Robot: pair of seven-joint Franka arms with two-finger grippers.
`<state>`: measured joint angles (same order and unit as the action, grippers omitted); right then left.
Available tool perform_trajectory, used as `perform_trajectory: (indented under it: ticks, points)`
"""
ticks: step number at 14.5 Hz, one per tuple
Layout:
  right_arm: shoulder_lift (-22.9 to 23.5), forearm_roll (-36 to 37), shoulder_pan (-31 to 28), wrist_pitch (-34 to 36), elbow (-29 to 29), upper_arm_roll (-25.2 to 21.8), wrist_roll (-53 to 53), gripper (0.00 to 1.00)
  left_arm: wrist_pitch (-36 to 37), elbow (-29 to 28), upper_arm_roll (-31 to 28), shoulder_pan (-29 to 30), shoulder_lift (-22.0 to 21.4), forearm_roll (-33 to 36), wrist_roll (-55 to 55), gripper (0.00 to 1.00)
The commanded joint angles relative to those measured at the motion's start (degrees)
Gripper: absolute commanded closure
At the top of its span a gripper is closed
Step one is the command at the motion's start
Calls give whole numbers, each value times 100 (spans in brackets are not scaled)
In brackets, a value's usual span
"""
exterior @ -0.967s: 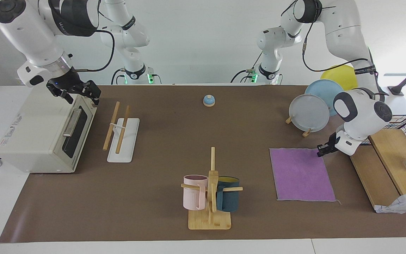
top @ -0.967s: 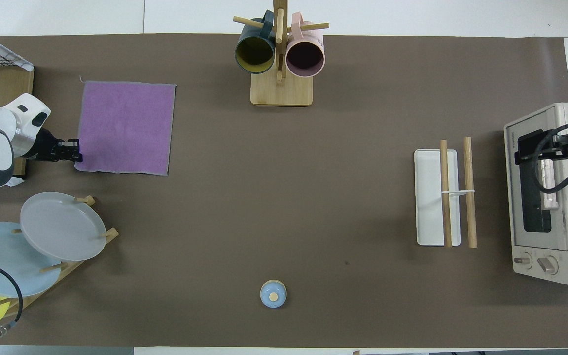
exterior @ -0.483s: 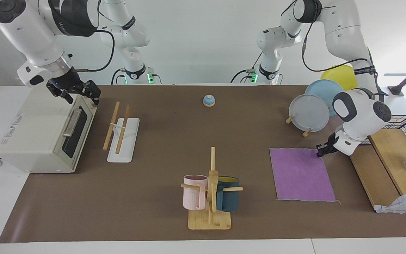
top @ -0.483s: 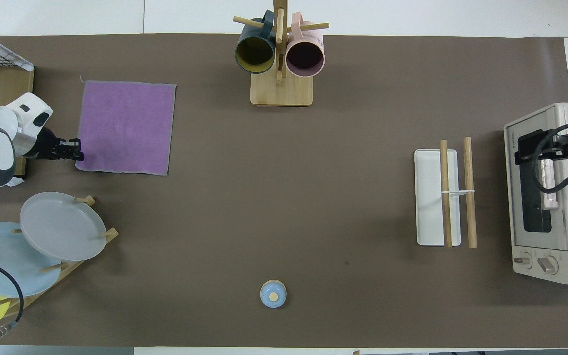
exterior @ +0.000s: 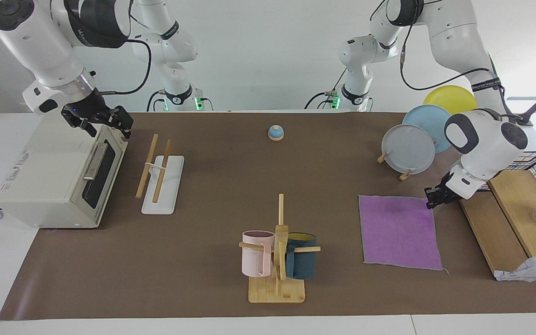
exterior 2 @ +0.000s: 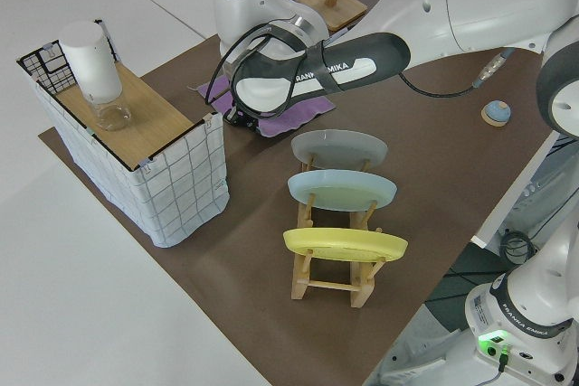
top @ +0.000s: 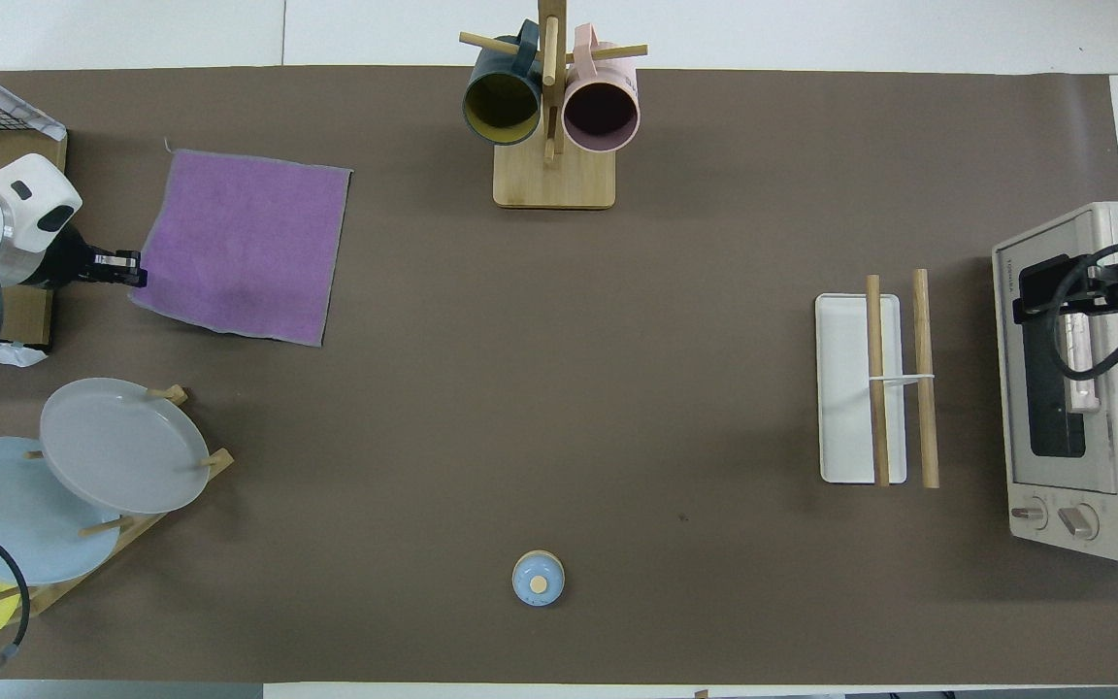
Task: Fold towel and hang on rack
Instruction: 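Grasp the purple towel's near edge with the left gripper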
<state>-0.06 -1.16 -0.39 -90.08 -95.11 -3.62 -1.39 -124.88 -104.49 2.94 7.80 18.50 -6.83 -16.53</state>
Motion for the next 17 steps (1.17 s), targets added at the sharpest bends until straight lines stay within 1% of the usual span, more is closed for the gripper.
perform_trajectory:
  ticks: [1, 3, 7, 8, 11, 12, 13, 15, 17]
  points:
    - [-38, 2, -49, 78, 1, 28, 130, 0, 200, -194, -57, -374, -426, -38, -87, 100]
    - [-38, 2, -49, 87, 1, 28, 130, 0, 288, -343, -66, -629, -628, -21, -113, 100]
    - [-38, 2, -49, 78, 1, 28, 130, 0, 149, -817, -75, -1279, -962, 190, 70, 100]
    - [-38, 2, -49, 78, 1, 28, 130, 0, -96, -1036, -75, -1437, -1032, 190, 141, 100]
    - [-38, 2, -49, 78, 1, 28, 130, 0, -1168, -2081, -83, -1772, -1375, 190, 247, 100]
    - [-38, 2, -49, 78, 1, 28, 130, 0, -1284, -2232, -83, -1834, -1436, 190, 238, 100]
    - [-38, 2, -49, 78, 1, 28, 130, 0, -1276, -2251, -83, -1860, -1446, 234, 238, 100]
    - [-38, 2, -49, 78, 1, 28, 130, 0, -1276, -2286, -75, -1861, -1446, 576, 343, 100]
    - [-38, 2, -49, 78, 1, 28, 130, 0, -1294, -2330, -75, -1904, -1437, 621, 431, 100]
